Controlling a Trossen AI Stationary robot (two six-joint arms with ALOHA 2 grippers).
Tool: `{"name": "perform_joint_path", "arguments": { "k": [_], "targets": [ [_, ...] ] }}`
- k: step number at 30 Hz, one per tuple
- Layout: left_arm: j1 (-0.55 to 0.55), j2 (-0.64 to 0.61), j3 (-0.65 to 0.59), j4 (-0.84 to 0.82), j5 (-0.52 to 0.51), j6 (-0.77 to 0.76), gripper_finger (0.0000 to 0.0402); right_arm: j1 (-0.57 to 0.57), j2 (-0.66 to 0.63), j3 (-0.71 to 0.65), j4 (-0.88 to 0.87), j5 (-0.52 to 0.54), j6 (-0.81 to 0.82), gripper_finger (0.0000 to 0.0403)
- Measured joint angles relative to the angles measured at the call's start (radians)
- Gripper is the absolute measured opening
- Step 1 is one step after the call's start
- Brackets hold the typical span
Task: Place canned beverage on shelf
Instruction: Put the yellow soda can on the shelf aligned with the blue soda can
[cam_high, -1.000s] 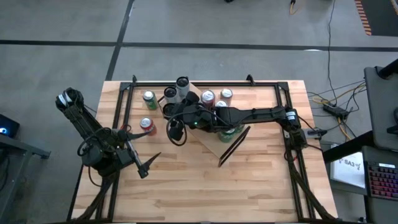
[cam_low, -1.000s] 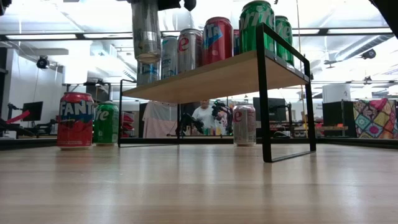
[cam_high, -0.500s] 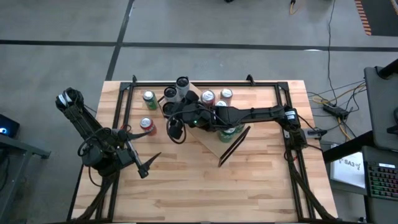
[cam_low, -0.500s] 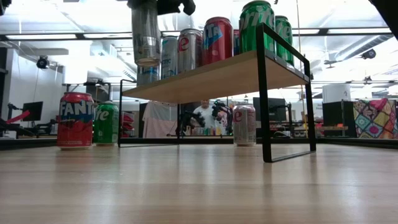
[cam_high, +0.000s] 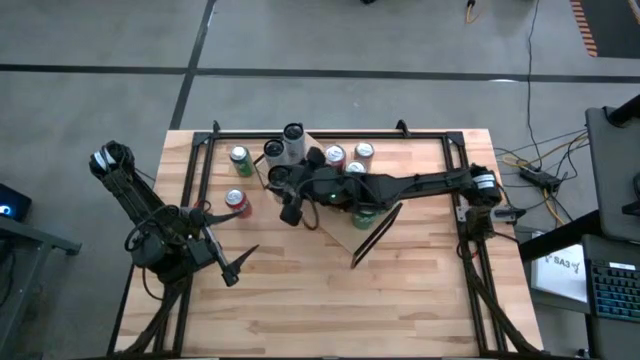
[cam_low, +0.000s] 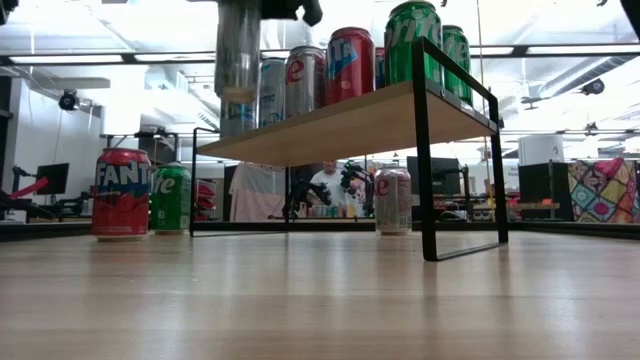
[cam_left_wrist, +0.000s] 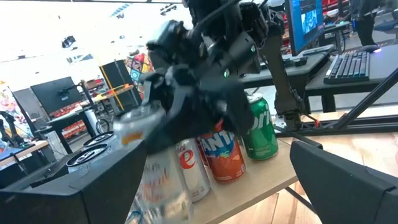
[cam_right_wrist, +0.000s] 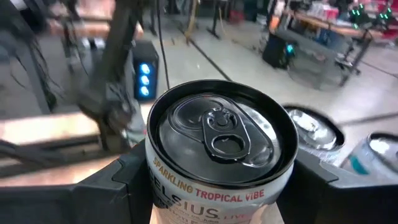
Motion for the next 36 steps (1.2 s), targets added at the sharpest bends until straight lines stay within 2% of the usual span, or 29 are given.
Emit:
{"name": "perform_joint_path", "arguments": {
  "k": [6, 30, 34, 36],
  "targets": [
    [0.0, 0.0, 0.0, 0.0, 0.0, 0.006, 0.0382, -0.004, -0.053, -0.053, 0.045, -0.02, -0.002, 0.0233],
    [0.001, 0.0, 0.0, -0.019, 0.0, 0.003, 0.0382, -0.035, -0.046, -0.095, 0.045, -0.017, -0.028, 0.0233],
    [0.007, 0.0, -0.005, -0.092, 0.003, -0.036, 0.0382, -0.036, -0.046, -0.103, 0.044, -0.017, -0.028, 0.0233],
    [0.022, 0.002, -0.008, -0.156, 0.04, -0.085, 0.0382, -0.037, -0.046, -0.105, 0.043, -0.017, -0.027, 0.0233]
  ]
}}
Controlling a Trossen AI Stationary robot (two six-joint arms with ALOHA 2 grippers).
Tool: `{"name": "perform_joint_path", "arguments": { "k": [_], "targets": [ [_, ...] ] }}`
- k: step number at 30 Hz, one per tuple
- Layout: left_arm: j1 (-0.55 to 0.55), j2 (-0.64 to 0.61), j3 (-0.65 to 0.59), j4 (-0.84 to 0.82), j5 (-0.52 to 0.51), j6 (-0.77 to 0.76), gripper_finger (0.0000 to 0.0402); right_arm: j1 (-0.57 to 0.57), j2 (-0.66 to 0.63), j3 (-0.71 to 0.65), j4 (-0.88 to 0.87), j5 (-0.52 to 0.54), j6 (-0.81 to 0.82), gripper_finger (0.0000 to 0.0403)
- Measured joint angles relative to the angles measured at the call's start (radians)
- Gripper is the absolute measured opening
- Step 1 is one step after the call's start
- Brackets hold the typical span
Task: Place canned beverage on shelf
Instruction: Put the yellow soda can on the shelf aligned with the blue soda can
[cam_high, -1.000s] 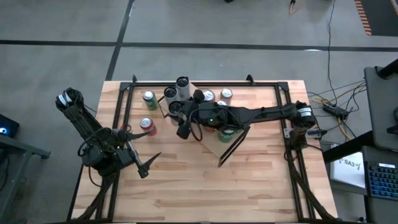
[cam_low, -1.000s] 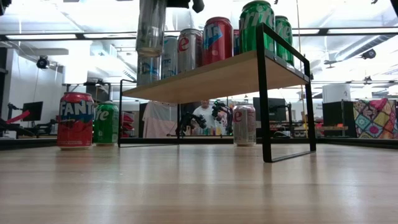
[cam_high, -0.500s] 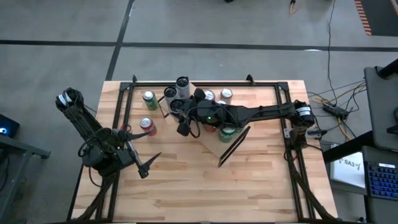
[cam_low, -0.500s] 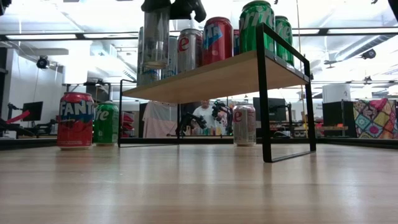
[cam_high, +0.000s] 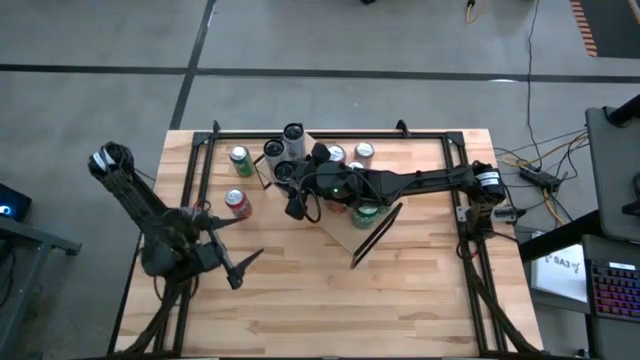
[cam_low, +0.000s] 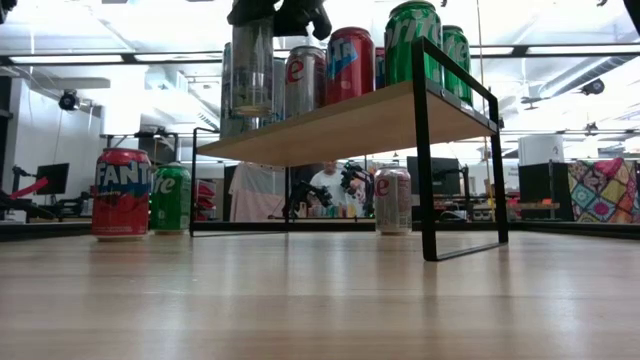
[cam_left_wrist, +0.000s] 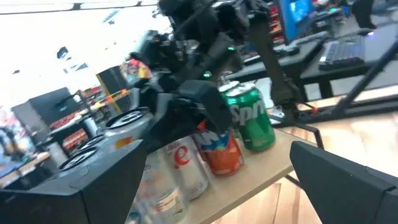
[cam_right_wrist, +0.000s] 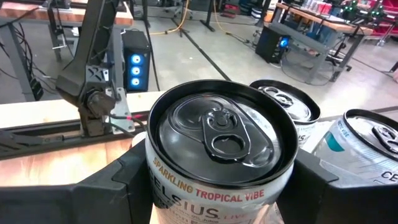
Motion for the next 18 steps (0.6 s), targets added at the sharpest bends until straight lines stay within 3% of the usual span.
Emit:
{"name": "perform_joint_path", "arguments": {
  "k": [4, 9, 14, 18],
  "targets": [
    [0.061, 0.004, -0.002, -0.135, 0.114, -0.095, 0.0371, 0.0, 0.0, 0.0, 0.0, 0.0, 0.004, 0.0233],
    [0.175, 0.004, -0.006, -0.407, 0.153, -0.291, 0.0327, 0.0, 0.0, 0.0, -0.002, 0.0, 0.008, 0.0233],
    [0.319, 0.009, -0.006, -0.619, 0.248, -0.491, 0.0258, 0.0, 0.0, 0.0, -0.003, 0.0, 0.02, 0.0236],
    [0.412, 0.037, -0.012, -0.647, 0.344, -0.534, 0.0178, 0.0, 0.0, 0.0, -0.003, 0.001, 0.02, 0.024]
  ]
}}
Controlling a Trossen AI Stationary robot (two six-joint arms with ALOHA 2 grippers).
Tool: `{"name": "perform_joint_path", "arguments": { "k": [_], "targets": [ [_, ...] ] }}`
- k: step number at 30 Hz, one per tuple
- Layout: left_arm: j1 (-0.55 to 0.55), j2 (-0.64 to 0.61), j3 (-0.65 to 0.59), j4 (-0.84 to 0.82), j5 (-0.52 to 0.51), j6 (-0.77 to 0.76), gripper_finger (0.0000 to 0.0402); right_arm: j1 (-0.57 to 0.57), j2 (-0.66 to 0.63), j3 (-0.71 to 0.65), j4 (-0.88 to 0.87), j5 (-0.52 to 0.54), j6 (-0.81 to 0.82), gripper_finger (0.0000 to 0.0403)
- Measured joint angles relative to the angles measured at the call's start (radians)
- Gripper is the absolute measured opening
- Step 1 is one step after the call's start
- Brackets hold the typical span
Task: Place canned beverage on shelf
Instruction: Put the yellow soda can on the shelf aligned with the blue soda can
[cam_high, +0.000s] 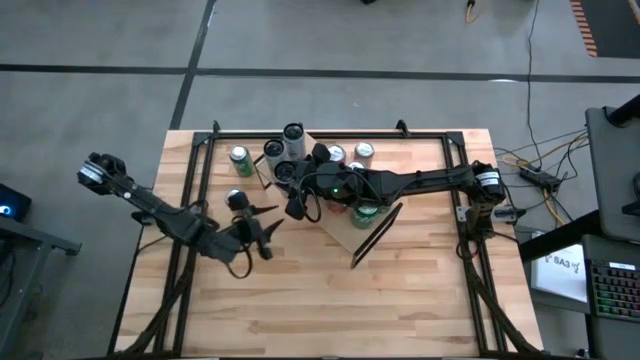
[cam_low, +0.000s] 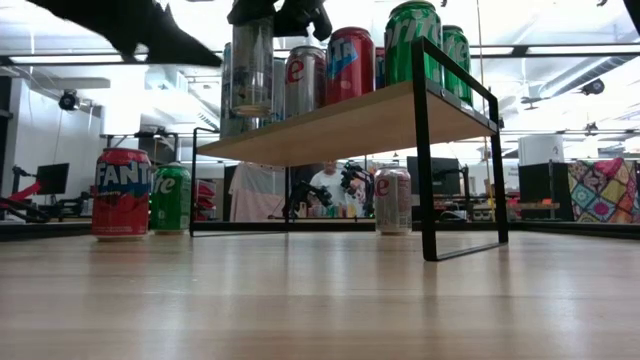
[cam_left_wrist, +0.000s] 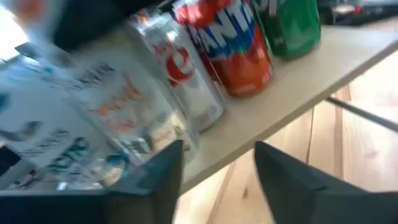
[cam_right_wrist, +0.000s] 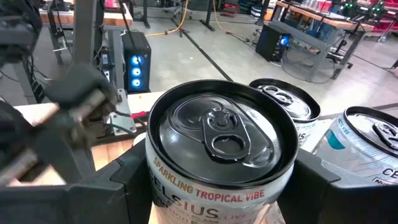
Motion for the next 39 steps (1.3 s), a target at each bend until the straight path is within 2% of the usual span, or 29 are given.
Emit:
{"name": "perform_joint_path", "arguments": {
  "k": [6, 8, 14, 18, 39],
  "targets": [
    [0.034, 0.058, -0.01, 0.005, 0.028, 0.027, 0.0034, -0.001, 0.0, 0.0, -0.004, 0.0, -0.001, 0.0241],
    [0.034, 0.067, -0.01, 0.005, 0.028, 0.033, 0.001, 0.0, 0.0, -0.001, -0.004, 0.0, -0.002, 0.0243],
    [0.041, 0.083, -0.012, 0.006, -0.02, 0.034, 0.0015, 0.0, 0.0, -0.001, -0.005, 0.001, -0.003, 0.0243],
    [0.055, 0.106, -0.012, 0.006, -0.02, 0.034, 0.0002, 0.0, 0.0, -0.001, -0.013, 0.0, -0.003, 0.0245],
    [0.102, 0.144, -0.012, 0.021, -0.017, 0.03, 0.0, 0.0, 0.001, -0.041, 0.021, 0.007, -0.006, 0.0246]
  ]
}}
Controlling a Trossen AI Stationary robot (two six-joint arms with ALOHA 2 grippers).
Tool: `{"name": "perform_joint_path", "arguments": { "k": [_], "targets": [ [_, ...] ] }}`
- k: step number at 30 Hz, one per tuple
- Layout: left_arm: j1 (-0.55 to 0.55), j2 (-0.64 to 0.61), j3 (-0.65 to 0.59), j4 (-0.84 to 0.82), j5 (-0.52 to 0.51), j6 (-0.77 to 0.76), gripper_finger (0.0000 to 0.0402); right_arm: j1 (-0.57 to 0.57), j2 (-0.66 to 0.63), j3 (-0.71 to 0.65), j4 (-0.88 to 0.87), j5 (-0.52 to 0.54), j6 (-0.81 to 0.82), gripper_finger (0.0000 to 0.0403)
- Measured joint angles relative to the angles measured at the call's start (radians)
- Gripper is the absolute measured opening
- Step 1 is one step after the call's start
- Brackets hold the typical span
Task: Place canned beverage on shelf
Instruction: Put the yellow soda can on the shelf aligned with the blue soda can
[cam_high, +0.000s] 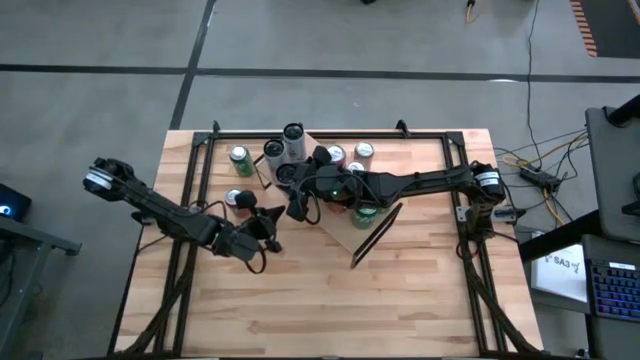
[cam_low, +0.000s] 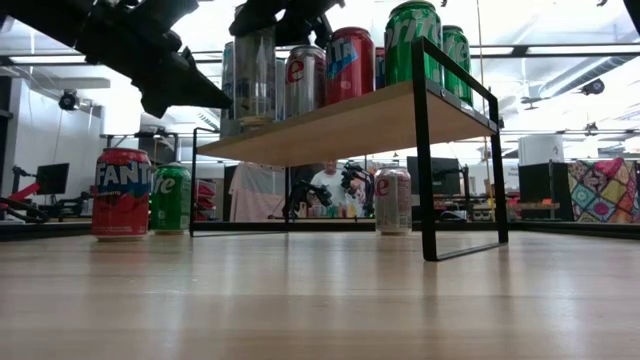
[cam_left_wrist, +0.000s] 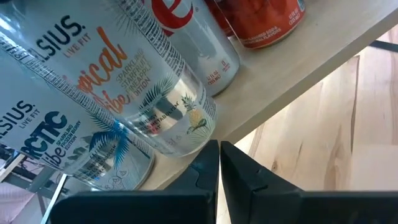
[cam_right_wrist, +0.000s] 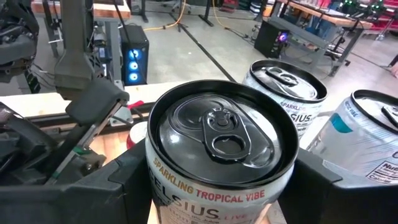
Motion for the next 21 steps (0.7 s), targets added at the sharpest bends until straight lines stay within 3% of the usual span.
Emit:
{"name": "perform_joint_path", "arguments": {
  "k": [10, 21],
  "targets": [
    [0.02, 0.0, 0.0, 0.031, 0.0, -0.004, 0.0, 0.0, 0.0, -0.001, -0.001, 0.016, -0.006, 0.0249],
    [0.031, 0.0, 0.0, 0.038, 0.0, -0.006, 0.0, 0.0, 0.0, -0.002, -0.002, 0.017, 0.002, 0.0286]
  ]
}}
